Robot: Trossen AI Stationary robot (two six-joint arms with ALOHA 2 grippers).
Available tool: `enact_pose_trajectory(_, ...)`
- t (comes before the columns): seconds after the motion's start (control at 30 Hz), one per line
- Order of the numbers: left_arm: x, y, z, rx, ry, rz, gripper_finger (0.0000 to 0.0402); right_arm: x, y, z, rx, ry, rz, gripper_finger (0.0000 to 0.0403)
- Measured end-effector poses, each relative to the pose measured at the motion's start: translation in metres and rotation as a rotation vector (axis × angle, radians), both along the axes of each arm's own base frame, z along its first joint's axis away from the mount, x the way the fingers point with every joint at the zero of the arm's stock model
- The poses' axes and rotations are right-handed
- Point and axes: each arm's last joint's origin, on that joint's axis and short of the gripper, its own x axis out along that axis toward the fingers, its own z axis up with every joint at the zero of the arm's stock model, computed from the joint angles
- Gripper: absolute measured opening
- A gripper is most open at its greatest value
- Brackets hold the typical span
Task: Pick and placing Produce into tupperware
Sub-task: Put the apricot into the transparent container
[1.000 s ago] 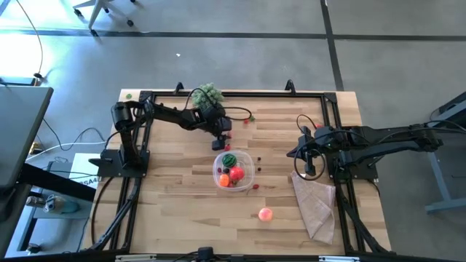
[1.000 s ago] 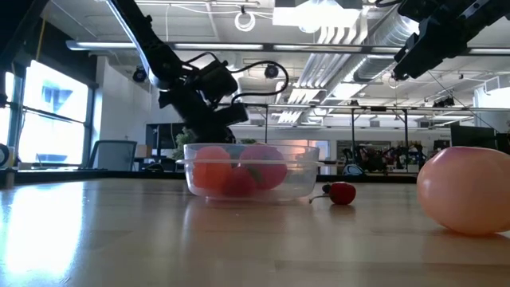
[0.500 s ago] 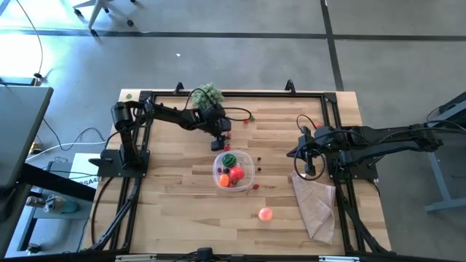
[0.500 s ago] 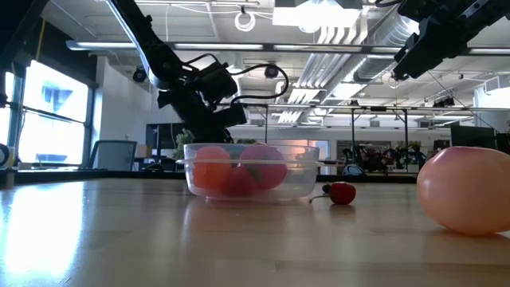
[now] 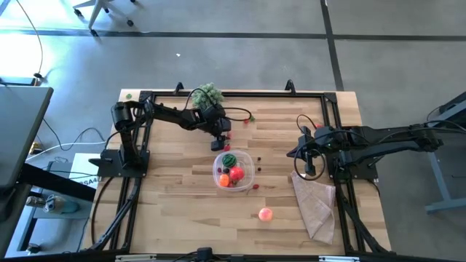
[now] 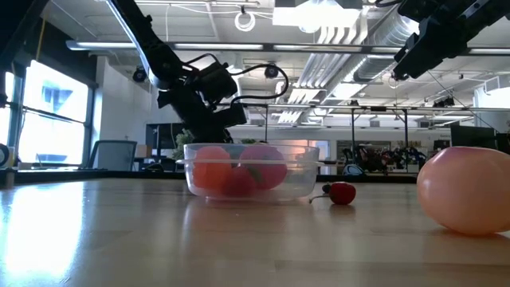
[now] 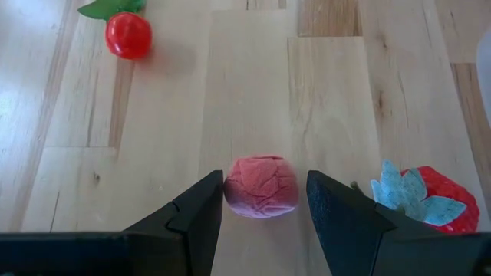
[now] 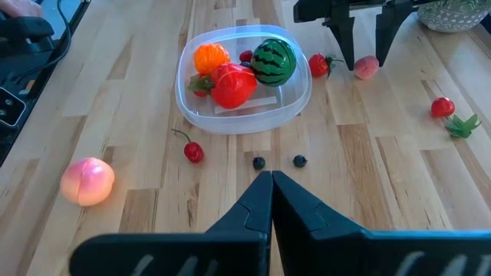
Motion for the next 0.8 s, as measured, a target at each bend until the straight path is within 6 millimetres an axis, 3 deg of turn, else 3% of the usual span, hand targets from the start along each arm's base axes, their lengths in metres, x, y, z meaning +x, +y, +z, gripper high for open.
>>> enact_pose_trajectory(0.23, -0.0001, 0.0001, 0.0, 0.0, 0.0, 0.001, 0.0175, 0.0, 0.0, 0.0, 0.0, 0.0, 0.0, 0.0)
enact_pose_trajectory(0.53, -0.0001, 0.0001, 0.0001, 0.001, 0.0, 0.001, 0.0136, -0.0001, 0.0, 0.0, 0.0, 0.0, 0.0, 0.0)
enact_pose_trajectory(0.8, -0.0001, 0.0002, 0.0001, 0.003, 0.001, 0.003, 0.0138, 0.0, 0.0, 0.0, 0.0, 0.0, 0.0, 0.0)
